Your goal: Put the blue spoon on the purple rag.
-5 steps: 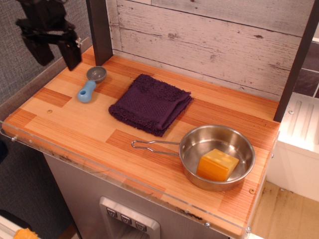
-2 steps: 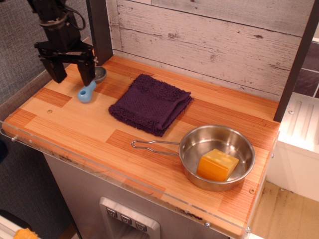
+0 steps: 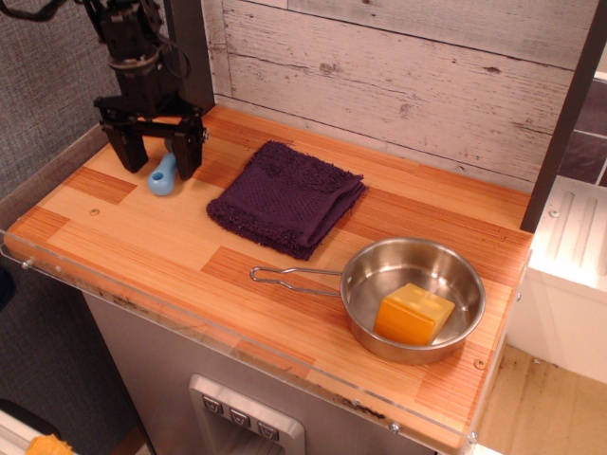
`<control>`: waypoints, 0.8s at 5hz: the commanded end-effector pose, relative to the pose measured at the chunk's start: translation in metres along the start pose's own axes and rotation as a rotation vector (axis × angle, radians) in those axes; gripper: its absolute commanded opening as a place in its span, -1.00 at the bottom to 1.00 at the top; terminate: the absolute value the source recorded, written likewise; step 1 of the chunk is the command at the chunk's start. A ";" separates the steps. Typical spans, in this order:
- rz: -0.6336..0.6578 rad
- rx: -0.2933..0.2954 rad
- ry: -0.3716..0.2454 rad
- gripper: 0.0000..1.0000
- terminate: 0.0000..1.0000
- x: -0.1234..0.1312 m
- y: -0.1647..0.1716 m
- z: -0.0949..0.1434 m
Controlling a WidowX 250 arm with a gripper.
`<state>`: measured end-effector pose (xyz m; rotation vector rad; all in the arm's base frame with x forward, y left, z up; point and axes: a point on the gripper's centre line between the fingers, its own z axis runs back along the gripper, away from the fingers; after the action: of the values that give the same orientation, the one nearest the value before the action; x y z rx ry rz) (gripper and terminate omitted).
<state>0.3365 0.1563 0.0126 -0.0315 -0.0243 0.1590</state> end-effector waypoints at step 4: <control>-0.059 -0.118 -0.191 -1.00 -1.00 -0.010 -0.086 0.104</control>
<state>0.3400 0.0681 0.0978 -0.1508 -0.1599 0.1036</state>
